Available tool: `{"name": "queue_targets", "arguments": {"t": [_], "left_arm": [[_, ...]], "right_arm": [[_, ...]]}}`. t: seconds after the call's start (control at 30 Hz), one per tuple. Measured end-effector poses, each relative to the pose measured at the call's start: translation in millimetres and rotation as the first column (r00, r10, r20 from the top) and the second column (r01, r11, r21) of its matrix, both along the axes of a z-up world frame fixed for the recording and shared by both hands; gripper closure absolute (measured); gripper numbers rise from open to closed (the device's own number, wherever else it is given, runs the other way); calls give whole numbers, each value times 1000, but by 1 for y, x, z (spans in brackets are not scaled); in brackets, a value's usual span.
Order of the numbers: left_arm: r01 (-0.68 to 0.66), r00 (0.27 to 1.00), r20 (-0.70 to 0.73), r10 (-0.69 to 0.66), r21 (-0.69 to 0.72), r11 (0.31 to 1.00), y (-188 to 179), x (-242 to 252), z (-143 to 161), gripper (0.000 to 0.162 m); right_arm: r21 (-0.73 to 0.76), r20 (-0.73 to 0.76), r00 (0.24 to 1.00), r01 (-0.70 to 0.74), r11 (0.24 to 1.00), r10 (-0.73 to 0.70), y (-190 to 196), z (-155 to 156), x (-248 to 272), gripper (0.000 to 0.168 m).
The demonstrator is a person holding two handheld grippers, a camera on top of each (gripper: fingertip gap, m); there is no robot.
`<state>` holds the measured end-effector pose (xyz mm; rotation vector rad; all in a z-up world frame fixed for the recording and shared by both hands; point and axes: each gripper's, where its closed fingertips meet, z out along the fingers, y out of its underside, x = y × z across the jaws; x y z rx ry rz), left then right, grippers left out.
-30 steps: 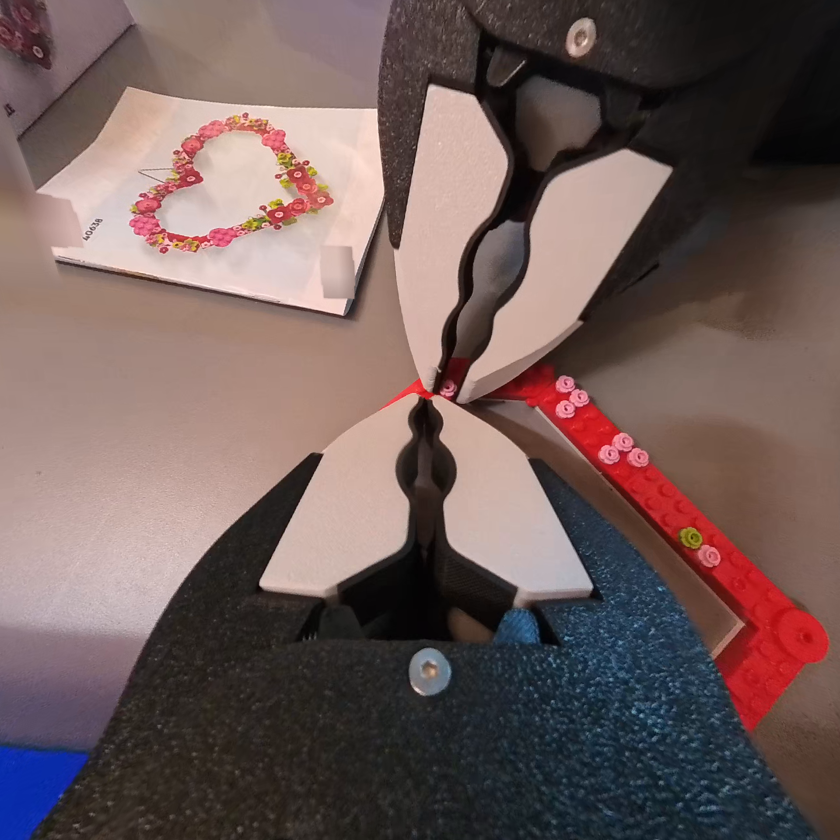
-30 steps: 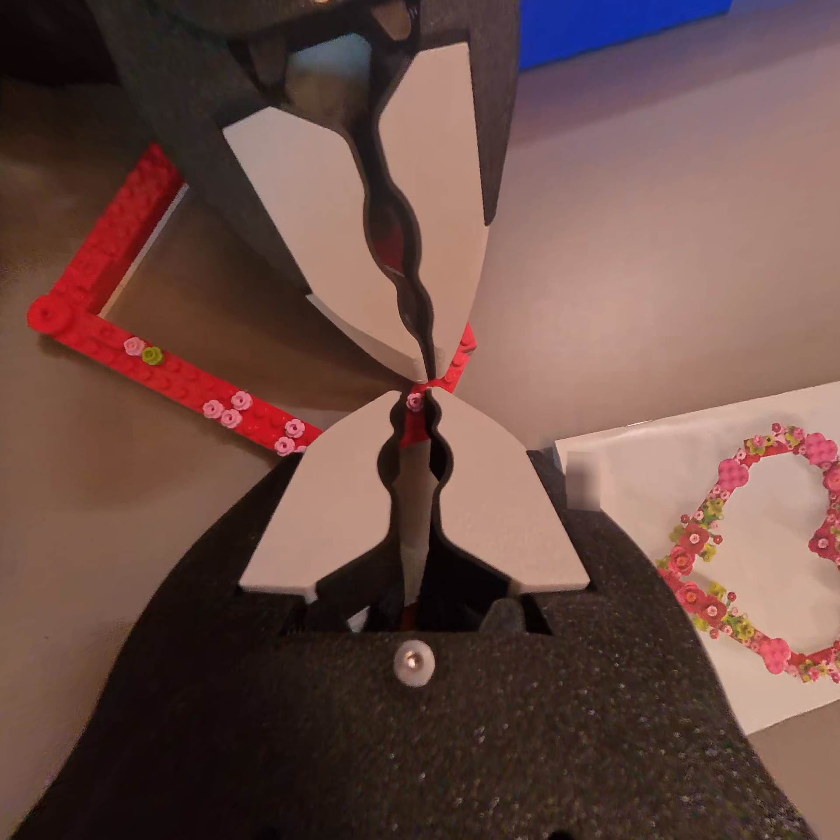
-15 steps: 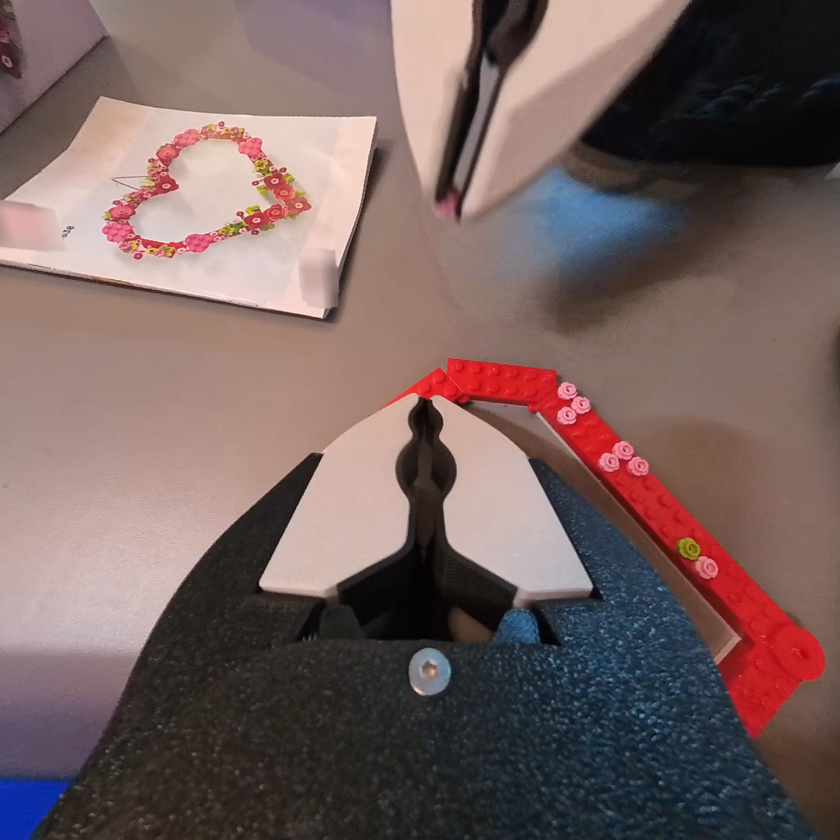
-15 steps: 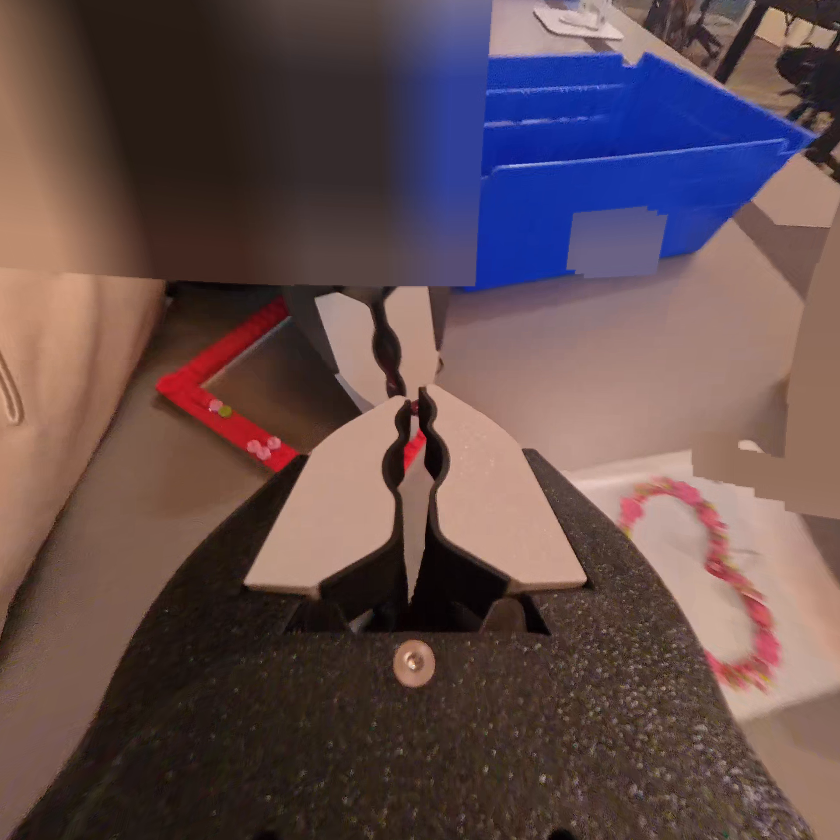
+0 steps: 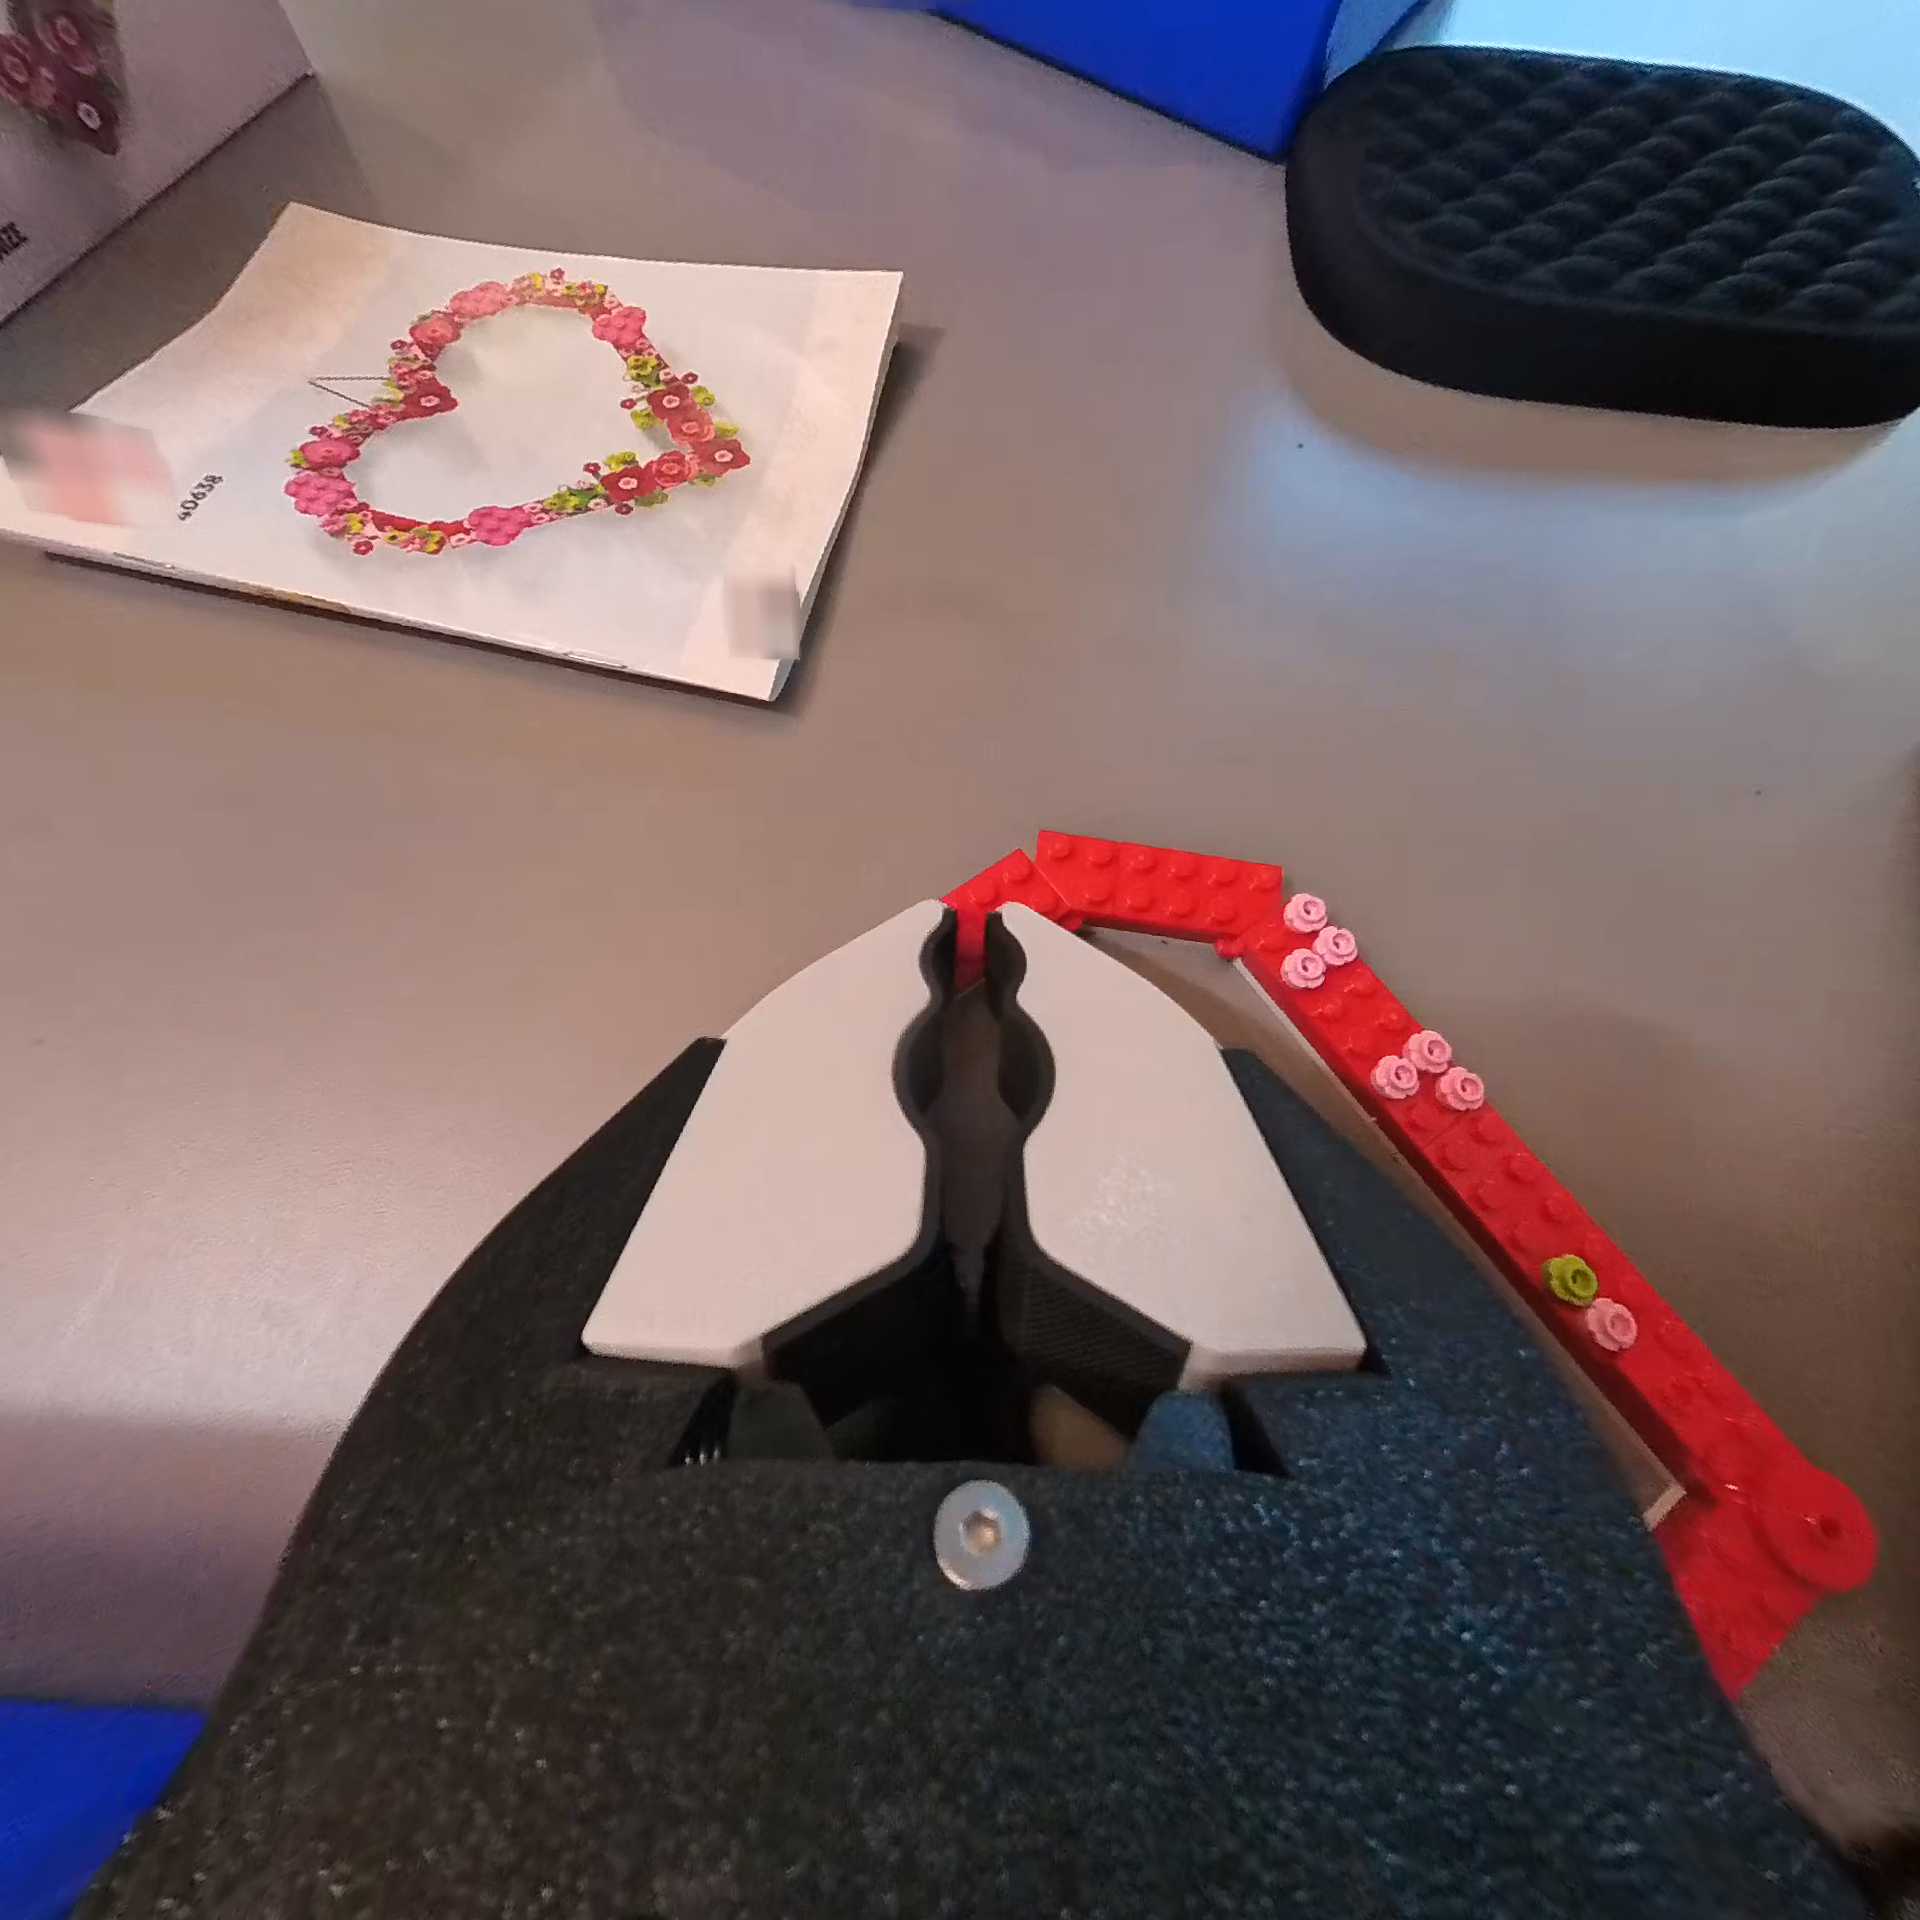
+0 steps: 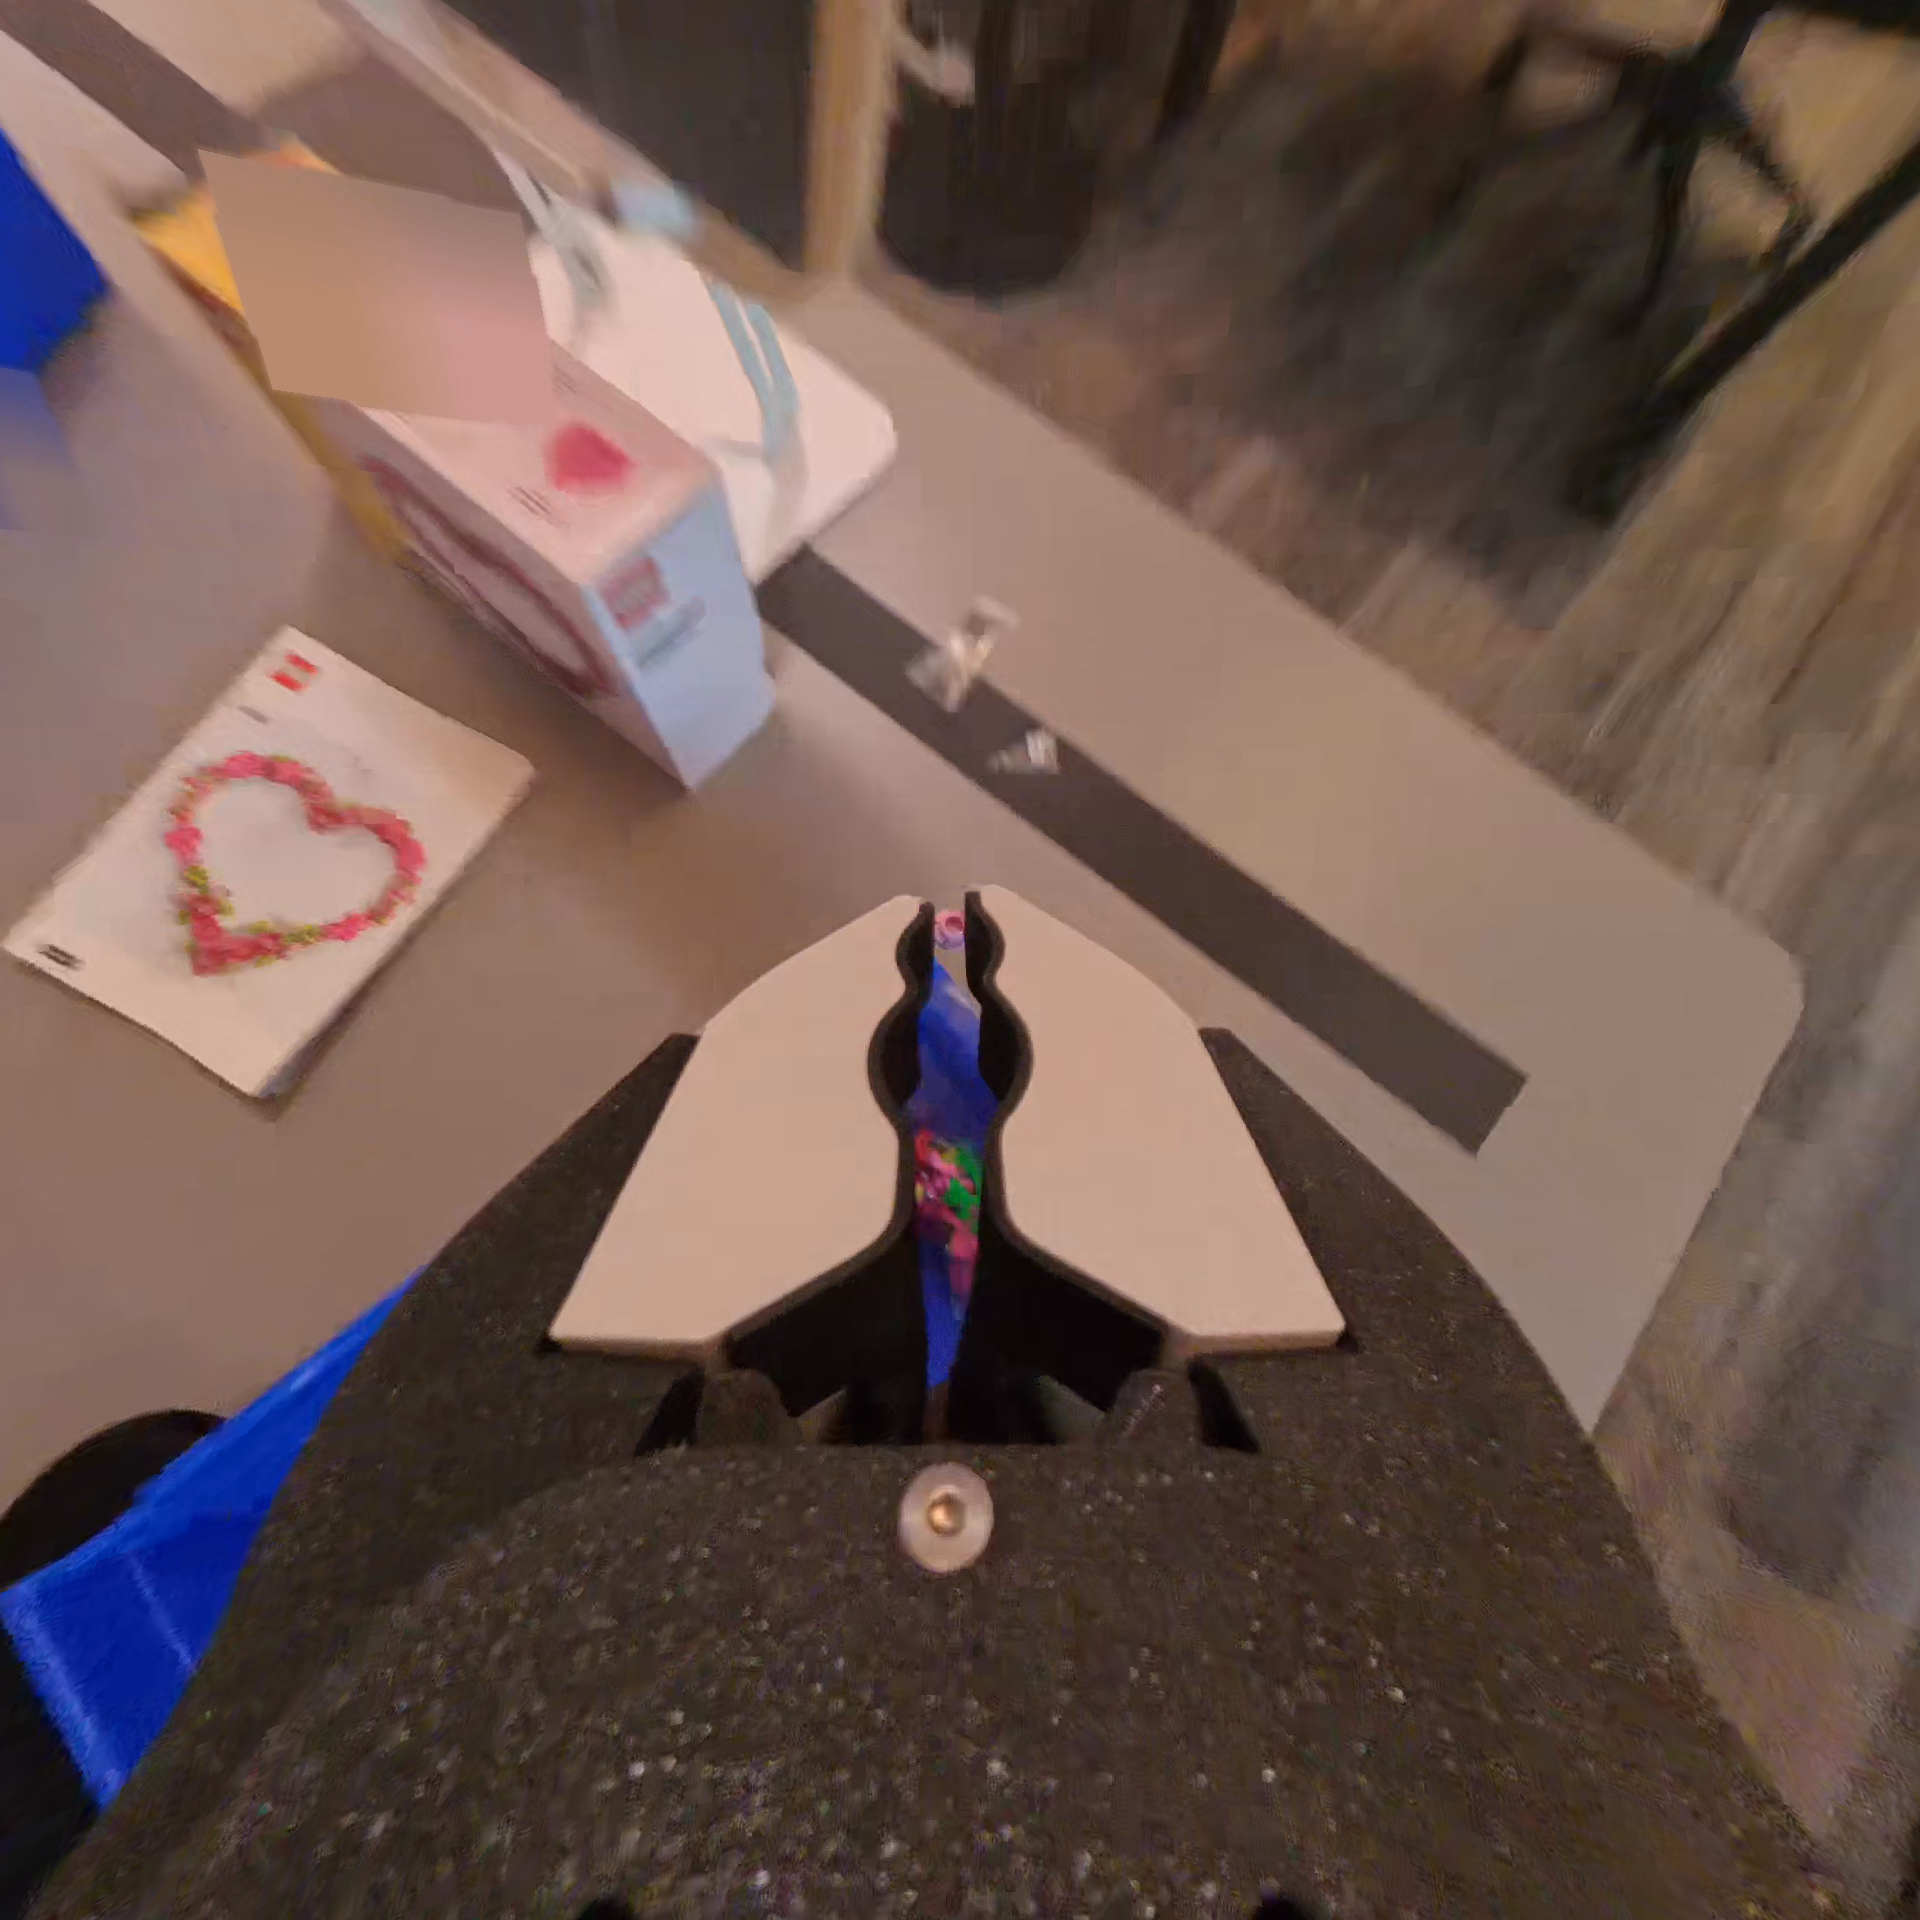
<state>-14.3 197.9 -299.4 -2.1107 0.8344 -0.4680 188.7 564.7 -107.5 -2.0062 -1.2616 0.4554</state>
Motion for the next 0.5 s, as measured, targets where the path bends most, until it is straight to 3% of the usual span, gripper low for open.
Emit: {"name": "queue_targets", "arguments": {"t": [0.1, 0.2, 0.33, 0.4, 0.5], "left_arm": [[0, 1000, -2, 0, -3, 1000, 0, 0, 0, 153], [0, 1000, 1, 0, 0, 1000, 1, 0, 0, 157], [2, 1000, -4, -2, 1, 1000, 1, 0, -1, 153], [2, 1000, -6, -2, 4, 1000, 1, 0, -1, 157], [3, 1000, -13, -3, 8, 1000, 1, 0, -1, 157]], "right_arm": [[-115, 186, 982, 23, 993, -1, 20, -52, 6, 163], [-305, 290, 957, 67, 950, 26, 10, -88, 14, 162], [-497, 350, 937, 166, 852, 22, -10, -108, 29, 162], [-525, 384, 923, 230, 820, -13, -12, -113, 36, 161], [-542, 445, 894, 308, 782, -43, -13, -124, 44, 138]]}}
